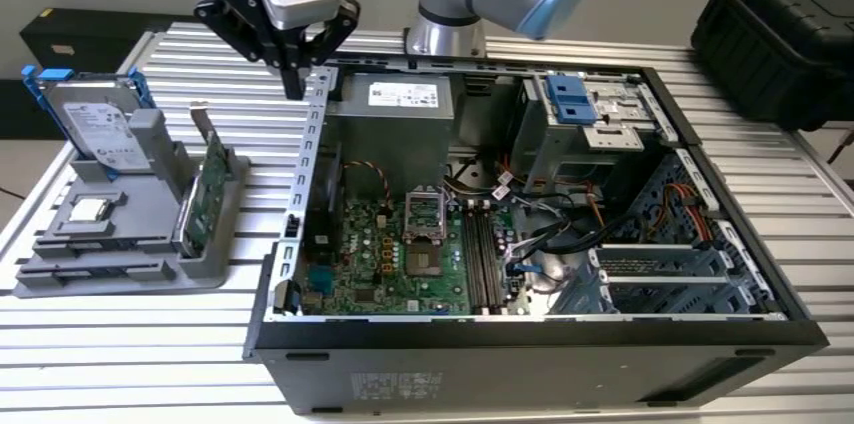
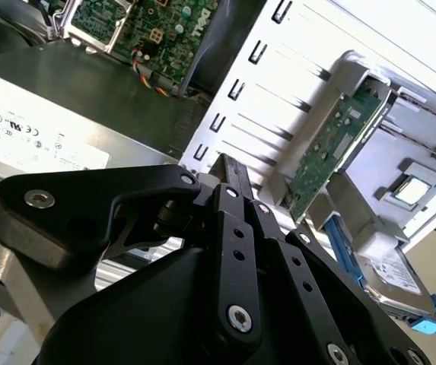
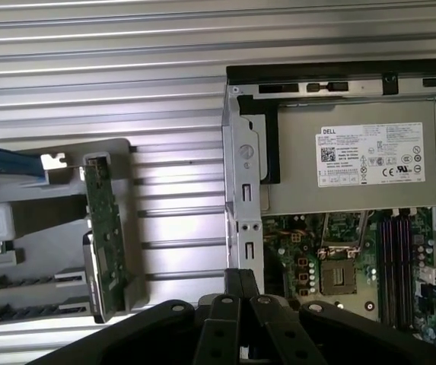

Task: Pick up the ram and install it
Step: 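Reach for the ram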

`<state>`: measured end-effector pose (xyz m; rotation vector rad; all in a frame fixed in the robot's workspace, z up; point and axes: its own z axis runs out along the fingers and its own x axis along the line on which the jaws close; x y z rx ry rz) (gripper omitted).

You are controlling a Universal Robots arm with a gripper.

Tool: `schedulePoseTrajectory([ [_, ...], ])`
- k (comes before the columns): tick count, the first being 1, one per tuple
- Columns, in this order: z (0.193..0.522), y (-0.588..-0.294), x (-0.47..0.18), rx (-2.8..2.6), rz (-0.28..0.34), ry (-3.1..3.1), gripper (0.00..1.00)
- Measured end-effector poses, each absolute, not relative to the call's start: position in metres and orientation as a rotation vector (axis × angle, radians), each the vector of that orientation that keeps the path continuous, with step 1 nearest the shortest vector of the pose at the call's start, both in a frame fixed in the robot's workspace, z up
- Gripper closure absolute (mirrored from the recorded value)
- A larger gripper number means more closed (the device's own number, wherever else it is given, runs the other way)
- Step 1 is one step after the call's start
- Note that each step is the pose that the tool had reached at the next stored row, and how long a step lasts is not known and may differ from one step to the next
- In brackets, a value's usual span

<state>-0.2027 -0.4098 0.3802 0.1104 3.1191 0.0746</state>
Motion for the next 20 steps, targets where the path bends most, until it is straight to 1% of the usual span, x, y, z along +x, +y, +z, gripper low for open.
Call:
schedulePoseTrajectory([
  [20, 0.376, -0.413, -0.225, 0.110, 0.074, 3.119, 1.00],
])
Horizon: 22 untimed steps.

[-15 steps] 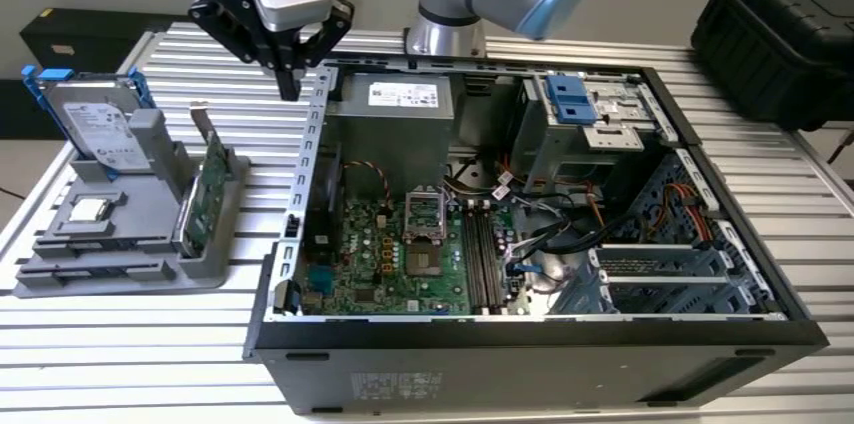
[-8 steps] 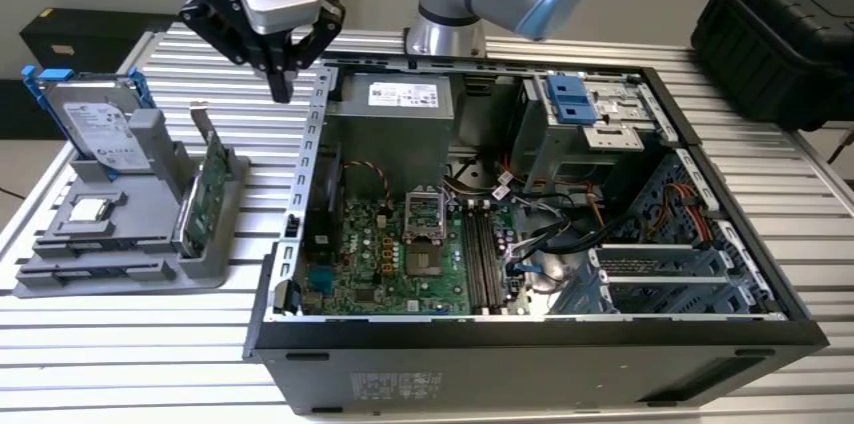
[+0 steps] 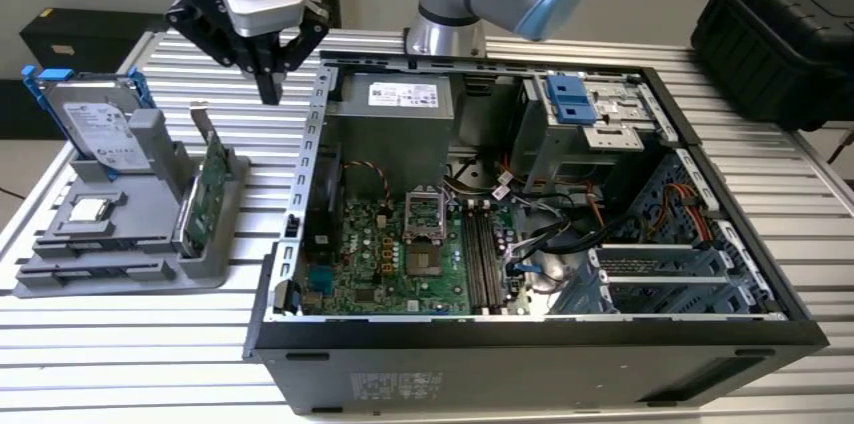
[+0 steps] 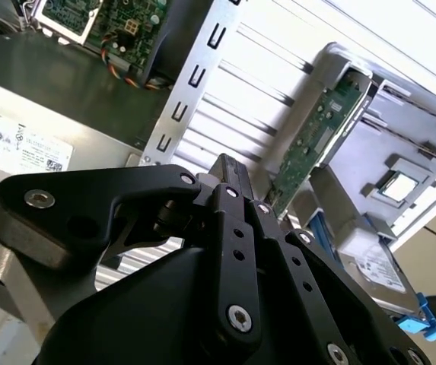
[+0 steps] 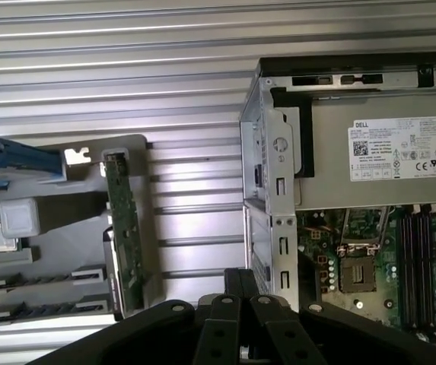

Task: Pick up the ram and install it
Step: 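Reach for the ram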

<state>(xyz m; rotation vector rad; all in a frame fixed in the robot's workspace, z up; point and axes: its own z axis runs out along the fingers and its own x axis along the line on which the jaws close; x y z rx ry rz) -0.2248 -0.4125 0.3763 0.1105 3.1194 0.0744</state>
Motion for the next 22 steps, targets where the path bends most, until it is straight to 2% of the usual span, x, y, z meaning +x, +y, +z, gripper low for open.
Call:
schedulePoseTrajectory([
  [22, 0.373, -0.416, -0.247, 0.111, 0.074, 3.121, 1.00],
])
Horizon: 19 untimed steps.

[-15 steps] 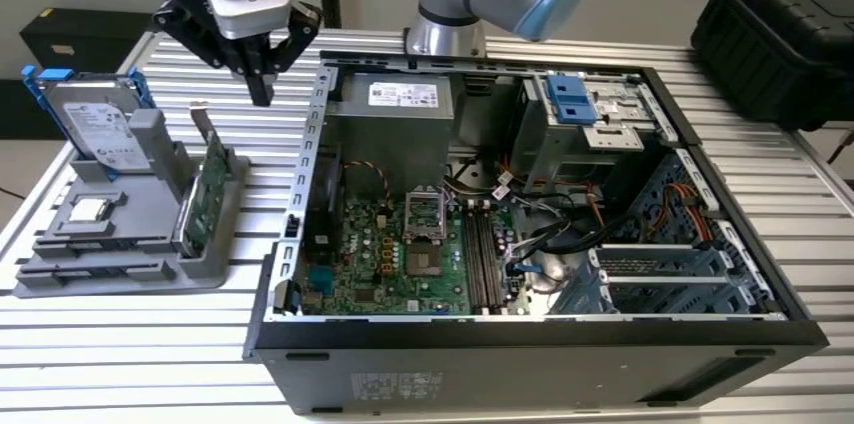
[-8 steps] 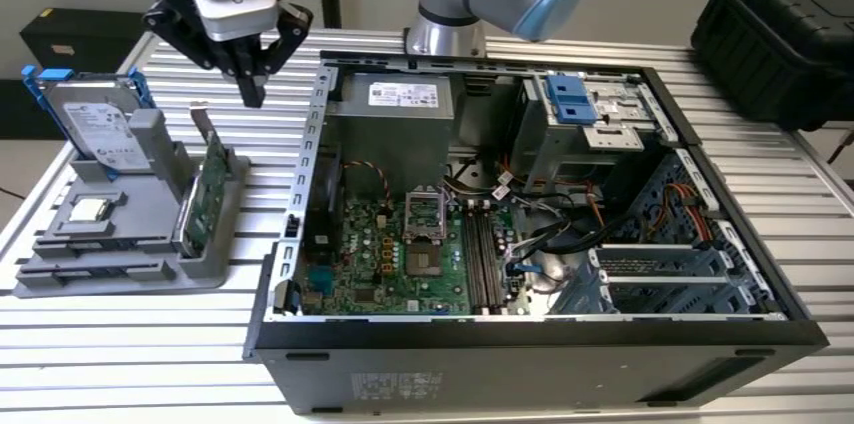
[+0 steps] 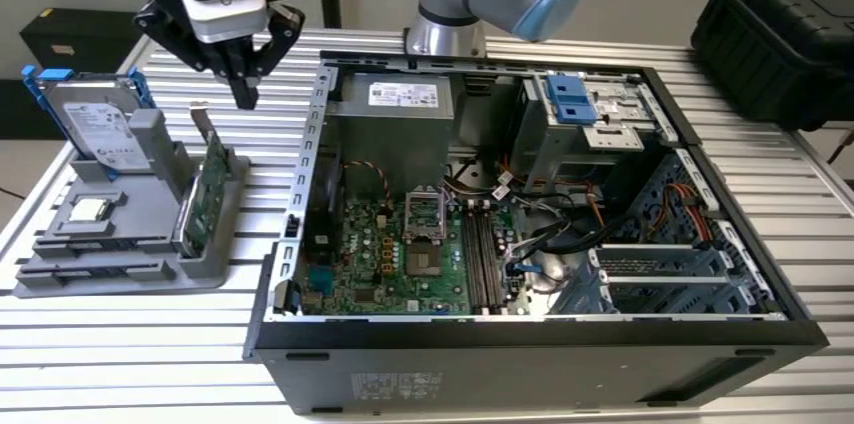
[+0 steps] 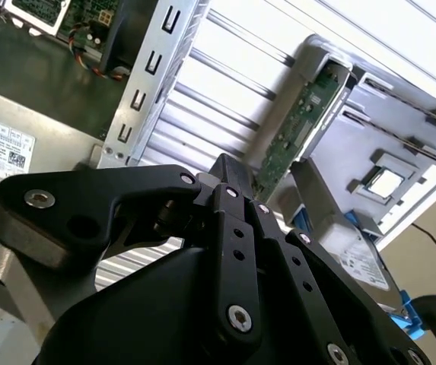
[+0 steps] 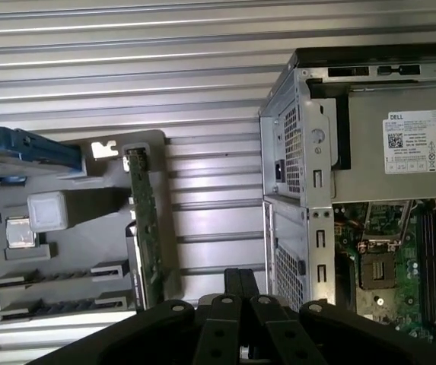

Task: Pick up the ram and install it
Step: 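Reach for the ram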

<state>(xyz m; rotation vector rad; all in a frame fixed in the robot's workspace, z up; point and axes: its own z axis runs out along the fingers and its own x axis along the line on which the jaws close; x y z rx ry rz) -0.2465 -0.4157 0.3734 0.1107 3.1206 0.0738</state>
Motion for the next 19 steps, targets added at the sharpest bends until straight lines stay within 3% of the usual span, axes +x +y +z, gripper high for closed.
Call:
schedulePoseTrajectory([
  [19, 0.370, -0.418, -0.265, 0.111, 0.074, 3.123, 1.00],
])
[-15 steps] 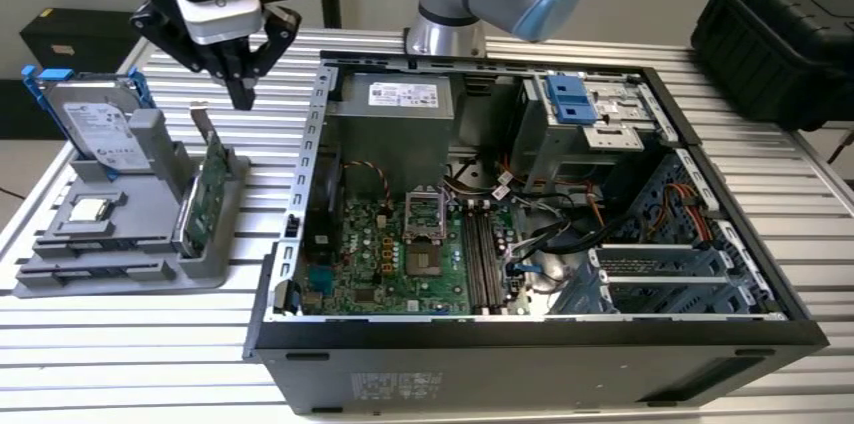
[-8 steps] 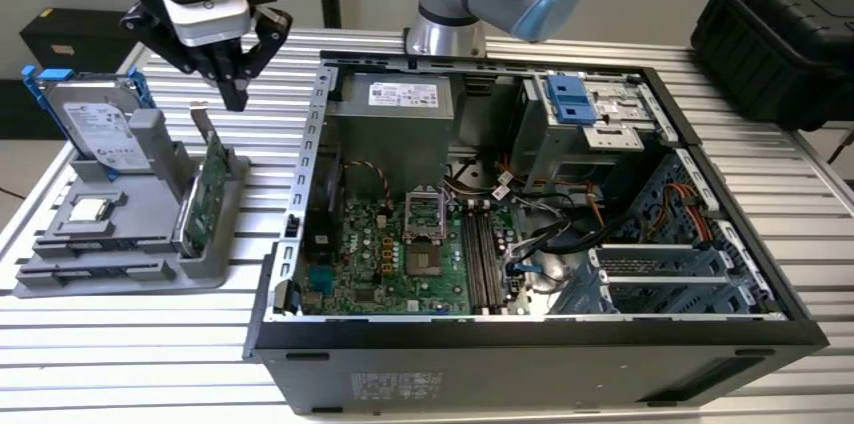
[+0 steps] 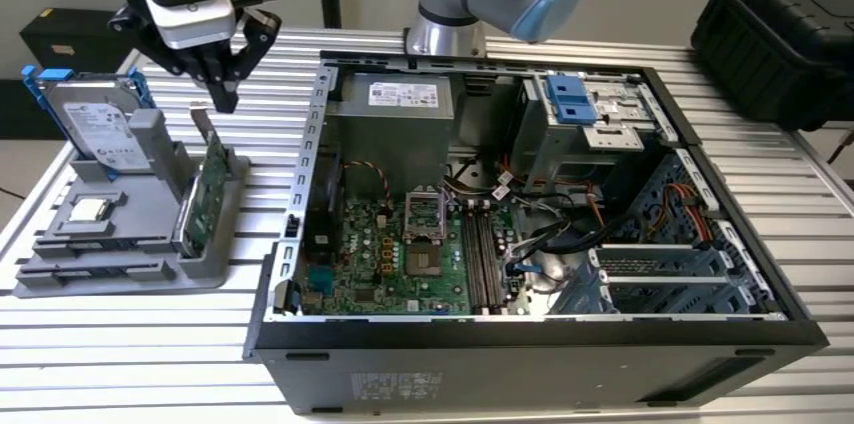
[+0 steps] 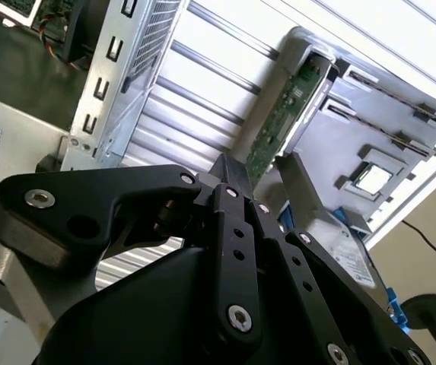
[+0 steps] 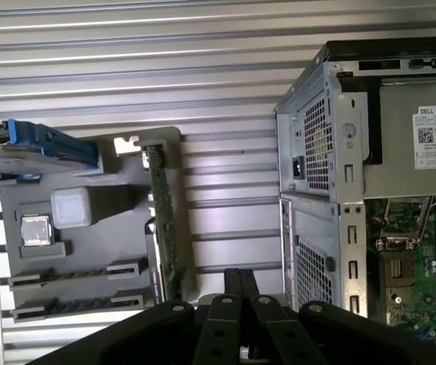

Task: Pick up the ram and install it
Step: 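Reach for the ram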

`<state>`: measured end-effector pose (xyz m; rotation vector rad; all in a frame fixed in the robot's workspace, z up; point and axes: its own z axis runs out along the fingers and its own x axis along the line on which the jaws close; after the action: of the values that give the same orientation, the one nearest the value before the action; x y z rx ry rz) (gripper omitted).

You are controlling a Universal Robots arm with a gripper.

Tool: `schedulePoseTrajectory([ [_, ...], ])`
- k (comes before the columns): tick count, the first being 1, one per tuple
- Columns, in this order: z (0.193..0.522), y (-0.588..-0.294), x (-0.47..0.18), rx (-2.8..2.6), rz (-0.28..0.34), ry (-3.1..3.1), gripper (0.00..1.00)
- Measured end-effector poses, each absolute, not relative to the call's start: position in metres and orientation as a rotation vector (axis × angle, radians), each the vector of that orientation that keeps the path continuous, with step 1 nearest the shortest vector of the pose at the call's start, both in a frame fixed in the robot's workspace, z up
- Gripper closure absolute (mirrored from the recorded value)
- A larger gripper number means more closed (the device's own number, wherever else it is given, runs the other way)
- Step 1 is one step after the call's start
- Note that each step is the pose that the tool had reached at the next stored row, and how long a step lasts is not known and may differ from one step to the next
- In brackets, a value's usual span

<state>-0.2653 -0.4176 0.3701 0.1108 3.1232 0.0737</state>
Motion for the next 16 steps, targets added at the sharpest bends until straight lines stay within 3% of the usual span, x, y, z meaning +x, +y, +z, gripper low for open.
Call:
schedulePoseTrajectory([
  [16, 0.366, -0.423, -0.288, 0.111, 0.074, 3.125, 1.00],
])
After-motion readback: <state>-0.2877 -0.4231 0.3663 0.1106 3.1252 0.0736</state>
